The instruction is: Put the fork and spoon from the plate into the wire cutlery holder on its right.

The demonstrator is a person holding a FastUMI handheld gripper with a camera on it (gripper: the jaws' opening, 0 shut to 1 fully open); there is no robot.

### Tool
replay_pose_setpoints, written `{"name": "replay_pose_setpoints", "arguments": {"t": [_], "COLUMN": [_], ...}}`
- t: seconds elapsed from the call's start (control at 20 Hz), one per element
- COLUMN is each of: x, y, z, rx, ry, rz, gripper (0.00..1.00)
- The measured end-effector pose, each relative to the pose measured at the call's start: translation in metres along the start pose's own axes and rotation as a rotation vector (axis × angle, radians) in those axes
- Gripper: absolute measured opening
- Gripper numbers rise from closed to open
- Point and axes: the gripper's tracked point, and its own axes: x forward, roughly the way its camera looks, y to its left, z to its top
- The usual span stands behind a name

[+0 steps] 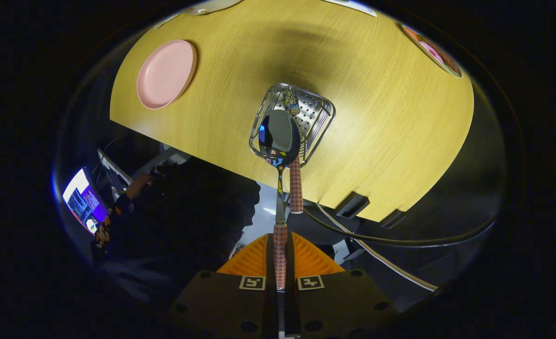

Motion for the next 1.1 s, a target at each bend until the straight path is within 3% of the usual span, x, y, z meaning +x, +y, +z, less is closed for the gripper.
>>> {"name": "replay_pose_setpoints", "arguments": {"t": [0.45, 0.85, 1.0, 1.1], "x": [0.017, 0.02, 0.021, 0.022], "y": [-0.002, -0.009, -0.008, -0.007], "z": [0.029, 0.058, 0.065, 0.066], "rx": [0.026, 0.052, 0.054, 0.048], "ry": [0.179, 0.212, 0.184, 0.151], "rz": [-0.019, -0.006, 0.004, 0.017], "gripper": [0.1, 0.1, 0.14, 0.26]}}
